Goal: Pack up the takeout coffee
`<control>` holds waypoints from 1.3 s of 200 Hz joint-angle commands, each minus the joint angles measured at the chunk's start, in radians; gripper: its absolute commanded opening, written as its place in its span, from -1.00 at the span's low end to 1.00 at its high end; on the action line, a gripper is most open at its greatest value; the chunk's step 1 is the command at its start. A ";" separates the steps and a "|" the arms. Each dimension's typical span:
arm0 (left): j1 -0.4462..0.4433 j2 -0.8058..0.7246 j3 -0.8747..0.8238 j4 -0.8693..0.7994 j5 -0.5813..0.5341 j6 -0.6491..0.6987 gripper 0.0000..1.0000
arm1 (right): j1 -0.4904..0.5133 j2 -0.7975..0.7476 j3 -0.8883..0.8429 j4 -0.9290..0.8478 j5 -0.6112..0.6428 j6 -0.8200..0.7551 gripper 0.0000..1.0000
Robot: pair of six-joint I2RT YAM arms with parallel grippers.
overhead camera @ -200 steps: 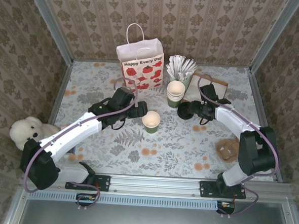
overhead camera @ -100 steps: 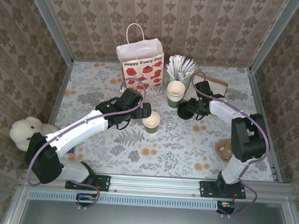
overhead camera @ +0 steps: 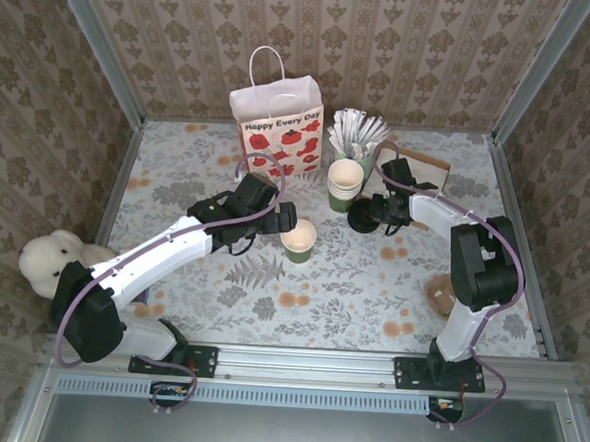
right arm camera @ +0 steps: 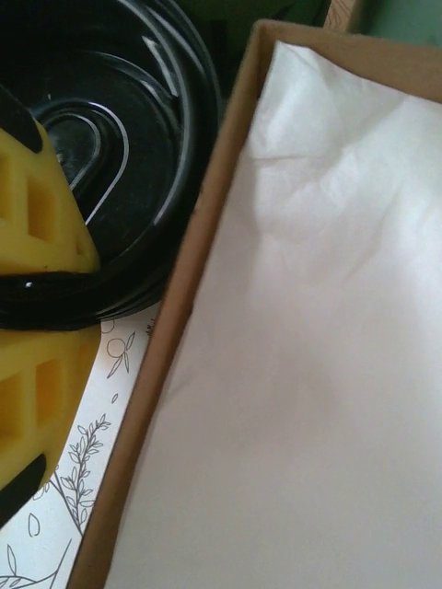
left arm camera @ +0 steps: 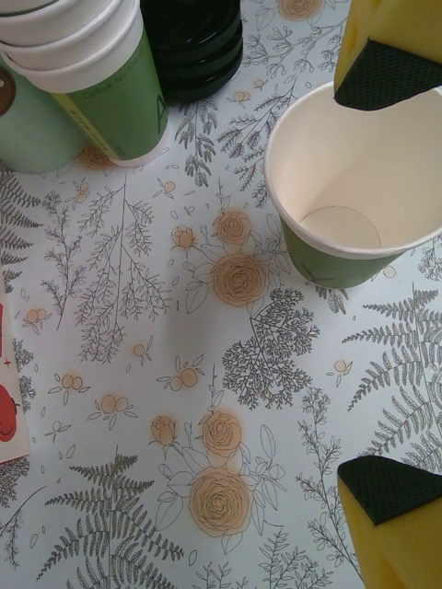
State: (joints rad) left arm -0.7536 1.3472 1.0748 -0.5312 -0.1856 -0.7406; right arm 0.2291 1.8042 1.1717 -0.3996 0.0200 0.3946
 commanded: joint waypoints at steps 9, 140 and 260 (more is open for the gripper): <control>0.010 0.000 -0.015 0.007 0.010 -0.017 1.00 | -0.004 -0.025 0.026 -0.034 0.015 -0.014 -0.66; 0.018 -0.030 -0.002 0.060 0.044 0.092 1.00 | 0.043 -0.279 -0.144 0.017 0.258 0.083 -0.90; 0.049 -0.004 0.195 0.372 0.316 0.435 1.00 | 0.371 -0.565 -0.118 0.249 0.440 0.175 -1.00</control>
State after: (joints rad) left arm -0.7185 1.3430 1.2297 -0.2508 -0.0204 -0.3908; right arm 0.5507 1.2102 0.9760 -0.2222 0.4206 0.5323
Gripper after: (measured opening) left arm 0.992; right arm 0.090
